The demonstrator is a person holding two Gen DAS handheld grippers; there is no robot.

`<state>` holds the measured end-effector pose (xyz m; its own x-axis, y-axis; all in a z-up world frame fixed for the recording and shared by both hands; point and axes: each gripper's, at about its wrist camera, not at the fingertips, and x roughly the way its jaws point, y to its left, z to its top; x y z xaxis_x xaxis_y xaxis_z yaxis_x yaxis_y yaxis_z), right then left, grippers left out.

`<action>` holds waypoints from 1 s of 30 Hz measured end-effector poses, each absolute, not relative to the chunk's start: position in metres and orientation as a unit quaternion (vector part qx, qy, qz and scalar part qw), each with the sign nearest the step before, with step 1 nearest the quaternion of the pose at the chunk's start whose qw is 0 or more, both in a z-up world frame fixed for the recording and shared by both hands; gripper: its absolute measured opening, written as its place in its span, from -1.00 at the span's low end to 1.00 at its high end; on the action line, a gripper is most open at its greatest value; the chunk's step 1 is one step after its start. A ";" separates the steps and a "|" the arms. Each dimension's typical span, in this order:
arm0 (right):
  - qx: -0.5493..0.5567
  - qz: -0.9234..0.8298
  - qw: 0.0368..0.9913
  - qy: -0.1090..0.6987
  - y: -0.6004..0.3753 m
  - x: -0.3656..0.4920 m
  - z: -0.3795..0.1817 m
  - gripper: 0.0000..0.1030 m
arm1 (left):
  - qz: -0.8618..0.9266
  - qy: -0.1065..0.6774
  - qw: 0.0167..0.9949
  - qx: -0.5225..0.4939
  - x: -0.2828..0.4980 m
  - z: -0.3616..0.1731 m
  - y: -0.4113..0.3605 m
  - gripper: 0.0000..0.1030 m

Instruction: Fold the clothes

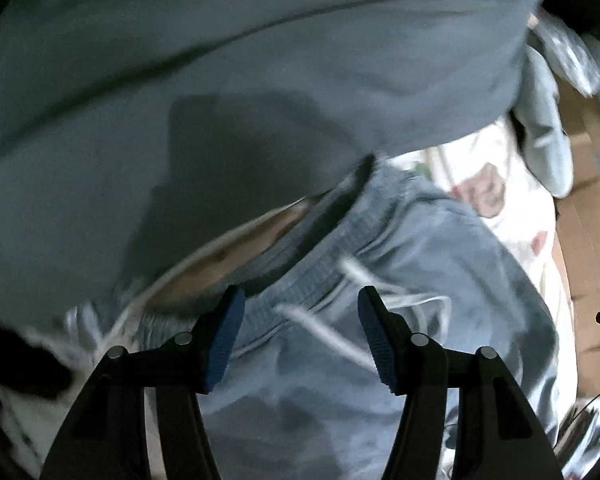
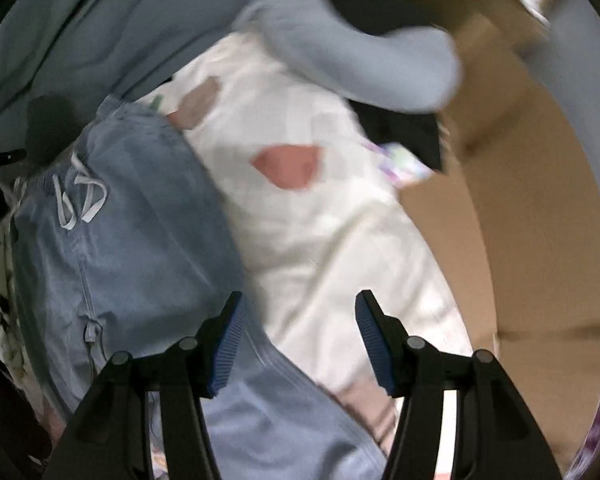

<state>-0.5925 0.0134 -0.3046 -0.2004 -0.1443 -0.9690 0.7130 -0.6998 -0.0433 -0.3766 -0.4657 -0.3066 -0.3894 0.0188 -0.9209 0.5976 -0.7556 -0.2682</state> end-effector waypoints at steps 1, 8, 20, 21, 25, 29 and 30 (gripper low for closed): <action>0.564 -0.738 0.281 0.242 0.030 -0.593 -0.301 0.04 | -0.782 0.290 0.172 0.525 -0.389 -0.301 -0.466 0.16; 0.584 -0.765 0.209 0.172 0.120 -0.584 -0.291 0.04 | -0.782 0.244 0.117 0.561 -0.460 -0.265 -0.470 0.16; 0.597 -0.784 0.141 0.094 0.258 -0.544 -0.299 0.04 | -0.783 0.202 0.072 0.584 -0.568 -0.190 -0.431 0.16; 0.601 -0.783 0.134 0.090 0.267 -0.539 -0.304 0.04 | -0.782 0.203 0.070 0.585 -0.575 -0.184 -0.426 0.16; 0.602 -0.788 0.116 0.057 0.302 -0.520 -0.316 0.04 | -0.775 0.208 0.074 0.592 -0.599 -0.171 -0.402 0.16; 0.598 -0.792 0.116 0.042 0.325 -0.504 -0.327 0.04 | -0.767 0.220 0.087 0.596 -0.617 -0.163 -0.373 0.16; 0.598 -0.791 0.118 0.041 0.330 -0.501 -0.330 0.04 | -0.766 0.220 0.087 0.598 -0.620 -0.161 -0.365 0.16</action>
